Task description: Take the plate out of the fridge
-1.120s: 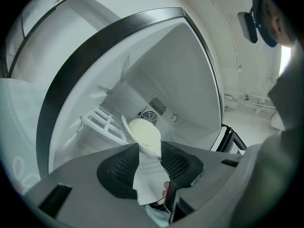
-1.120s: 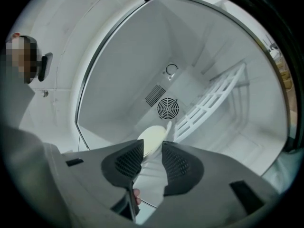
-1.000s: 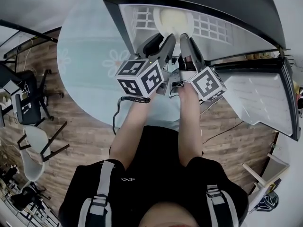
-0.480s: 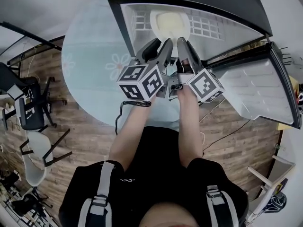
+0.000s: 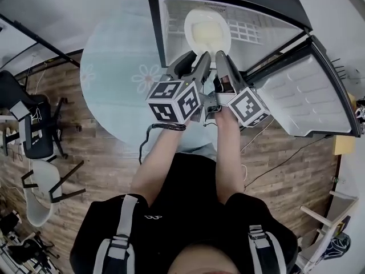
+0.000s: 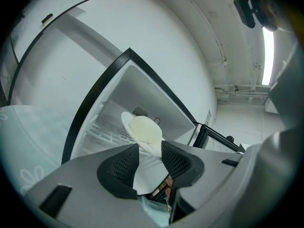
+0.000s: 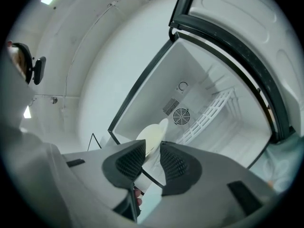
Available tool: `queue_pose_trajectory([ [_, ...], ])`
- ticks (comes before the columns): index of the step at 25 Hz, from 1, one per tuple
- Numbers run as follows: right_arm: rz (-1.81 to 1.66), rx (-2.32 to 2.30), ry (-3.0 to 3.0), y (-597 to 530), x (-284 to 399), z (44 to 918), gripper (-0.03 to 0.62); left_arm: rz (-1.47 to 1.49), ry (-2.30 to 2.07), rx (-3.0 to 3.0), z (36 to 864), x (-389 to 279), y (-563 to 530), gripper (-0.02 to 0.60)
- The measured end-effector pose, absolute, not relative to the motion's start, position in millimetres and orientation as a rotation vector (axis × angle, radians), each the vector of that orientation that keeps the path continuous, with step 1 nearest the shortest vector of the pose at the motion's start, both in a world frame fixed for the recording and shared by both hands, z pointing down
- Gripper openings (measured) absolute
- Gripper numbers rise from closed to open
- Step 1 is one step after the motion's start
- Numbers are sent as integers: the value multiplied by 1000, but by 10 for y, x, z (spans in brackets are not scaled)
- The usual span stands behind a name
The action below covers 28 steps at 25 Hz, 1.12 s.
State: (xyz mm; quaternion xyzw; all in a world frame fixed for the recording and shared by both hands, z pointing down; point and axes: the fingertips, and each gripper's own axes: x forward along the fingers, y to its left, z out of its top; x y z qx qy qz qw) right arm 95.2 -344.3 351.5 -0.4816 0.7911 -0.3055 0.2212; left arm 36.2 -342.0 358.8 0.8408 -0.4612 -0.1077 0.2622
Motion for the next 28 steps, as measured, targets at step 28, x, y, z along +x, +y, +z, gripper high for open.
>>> queue_pose_trajectory([
  [28,-856,-1272,2323,-2552,885,3462,95,-300,-1332,2202,3524,305,-2501,143],
])
